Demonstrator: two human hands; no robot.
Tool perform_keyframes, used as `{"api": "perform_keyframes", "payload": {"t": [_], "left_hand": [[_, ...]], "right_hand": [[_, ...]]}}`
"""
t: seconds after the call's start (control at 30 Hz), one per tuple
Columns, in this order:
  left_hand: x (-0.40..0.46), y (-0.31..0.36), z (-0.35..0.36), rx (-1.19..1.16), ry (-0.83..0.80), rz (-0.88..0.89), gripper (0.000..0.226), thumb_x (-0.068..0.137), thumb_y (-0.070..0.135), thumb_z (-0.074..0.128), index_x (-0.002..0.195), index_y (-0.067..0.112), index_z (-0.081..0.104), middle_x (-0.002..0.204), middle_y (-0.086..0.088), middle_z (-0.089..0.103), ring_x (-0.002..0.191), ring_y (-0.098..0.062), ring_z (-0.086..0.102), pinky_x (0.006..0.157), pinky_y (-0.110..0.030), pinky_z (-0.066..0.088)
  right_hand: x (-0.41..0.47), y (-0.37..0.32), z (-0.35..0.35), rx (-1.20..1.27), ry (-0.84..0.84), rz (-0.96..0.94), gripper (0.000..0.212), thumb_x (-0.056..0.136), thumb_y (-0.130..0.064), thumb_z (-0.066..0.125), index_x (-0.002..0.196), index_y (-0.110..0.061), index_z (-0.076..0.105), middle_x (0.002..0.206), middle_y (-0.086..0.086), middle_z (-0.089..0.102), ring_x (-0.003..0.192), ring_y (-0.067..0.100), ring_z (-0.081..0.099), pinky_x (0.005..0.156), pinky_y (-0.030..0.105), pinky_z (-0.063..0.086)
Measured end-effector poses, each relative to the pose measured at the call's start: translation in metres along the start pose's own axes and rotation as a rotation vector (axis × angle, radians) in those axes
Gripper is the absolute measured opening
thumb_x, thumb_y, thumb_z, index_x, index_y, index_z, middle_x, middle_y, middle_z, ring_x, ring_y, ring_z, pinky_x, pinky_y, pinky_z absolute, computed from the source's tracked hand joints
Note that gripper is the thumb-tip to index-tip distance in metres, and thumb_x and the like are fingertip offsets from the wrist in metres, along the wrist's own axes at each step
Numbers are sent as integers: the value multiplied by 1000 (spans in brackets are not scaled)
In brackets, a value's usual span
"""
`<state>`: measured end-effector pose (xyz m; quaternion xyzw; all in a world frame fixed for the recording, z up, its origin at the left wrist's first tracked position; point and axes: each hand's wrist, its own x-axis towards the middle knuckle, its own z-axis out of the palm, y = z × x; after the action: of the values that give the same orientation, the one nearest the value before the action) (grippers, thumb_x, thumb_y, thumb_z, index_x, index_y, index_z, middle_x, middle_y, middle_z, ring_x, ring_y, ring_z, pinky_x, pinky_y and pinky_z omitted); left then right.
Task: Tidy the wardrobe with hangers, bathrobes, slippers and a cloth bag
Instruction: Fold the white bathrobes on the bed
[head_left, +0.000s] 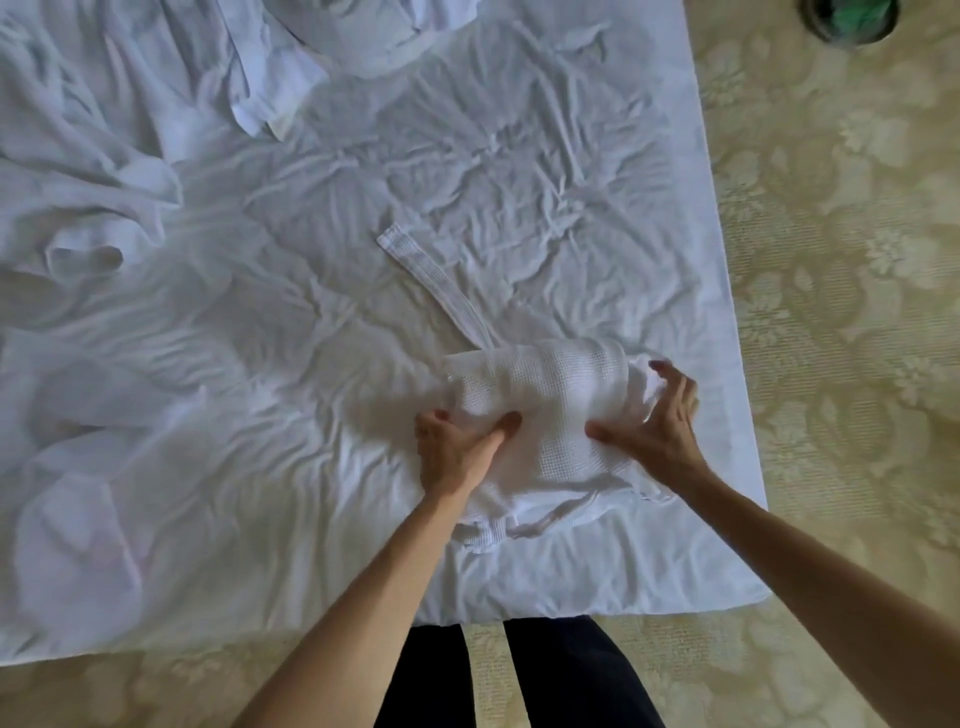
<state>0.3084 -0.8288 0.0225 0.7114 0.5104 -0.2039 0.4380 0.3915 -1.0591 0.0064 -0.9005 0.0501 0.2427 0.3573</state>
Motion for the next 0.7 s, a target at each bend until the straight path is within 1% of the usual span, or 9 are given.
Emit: {"api": "perform_keyframes", "payload": {"t": [0.07,0.13,0.2,0.27,0.33,0.4,0.5,0.6,0.7], "left_hand": [[20,-6,4,23,-45,-88,127,50,73,86,145,8,33,143,-9,42,132,-27,46,110,-41,42],[32,-11,7,-98,-179,-153,127,42,77,87,142,12,45,138,-4,56,121,-22,59,101,-39,52],[39,-18,10,-246,-288,-126,83,53,63,91,117,18,65,116,-1,72,102,-17,70,84,-29,58],[42,-20,10,-330,-332,-95,51,64,51,91,101,23,69,104,1,75,92,-13,71,72,-24,56],[41,-19,6,-385,-371,-88,56,60,51,92,102,21,70,101,1,76,90,-15,72,72,-26,57],[35,-19,0,-396,-412,-79,63,55,51,93,106,19,71,102,-1,77,91,-16,73,74,-29,59],[17,-21,-23,-429,-408,-78,52,64,44,92,105,19,71,99,1,77,88,-12,73,69,-25,58],[-2,-24,-64,-481,-384,-61,62,61,47,92,111,18,70,101,2,78,94,-17,74,82,-34,60],[-26,-27,-127,-549,-321,-32,46,68,43,90,104,22,70,98,4,78,88,-13,75,77,-30,58]], "right_hand": [[10,3,6,74,-96,161,130,48,-47,98,150,-20,21,143,6,39,136,25,37,114,42,35],[18,12,10,278,-239,213,121,51,-45,98,147,-26,27,128,2,63,117,20,63,97,41,54],[24,19,14,405,-442,301,119,58,-40,97,150,-16,27,115,3,73,104,20,72,84,37,60],[29,22,19,477,-563,361,121,60,-39,97,151,-11,23,123,8,70,110,26,70,90,44,58],[28,18,18,552,-623,334,108,66,-34,95,149,-12,29,128,9,67,116,28,67,95,47,55],[17,3,10,593,-677,292,77,77,-26,86,141,-9,46,126,11,69,116,29,67,92,42,57],[-9,-29,-1,611,-689,253,43,87,-17,73,127,-6,62,120,13,71,112,30,68,87,36,59],[-29,-70,-2,557,-686,219,45,85,-20,74,127,-7,63,120,12,71,113,31,68,94,45,55],[-54,-136,2,488,-690,137,49,82,-22,79,127,-11,64,120,11,71,112,29,69,97,49,53]]}}
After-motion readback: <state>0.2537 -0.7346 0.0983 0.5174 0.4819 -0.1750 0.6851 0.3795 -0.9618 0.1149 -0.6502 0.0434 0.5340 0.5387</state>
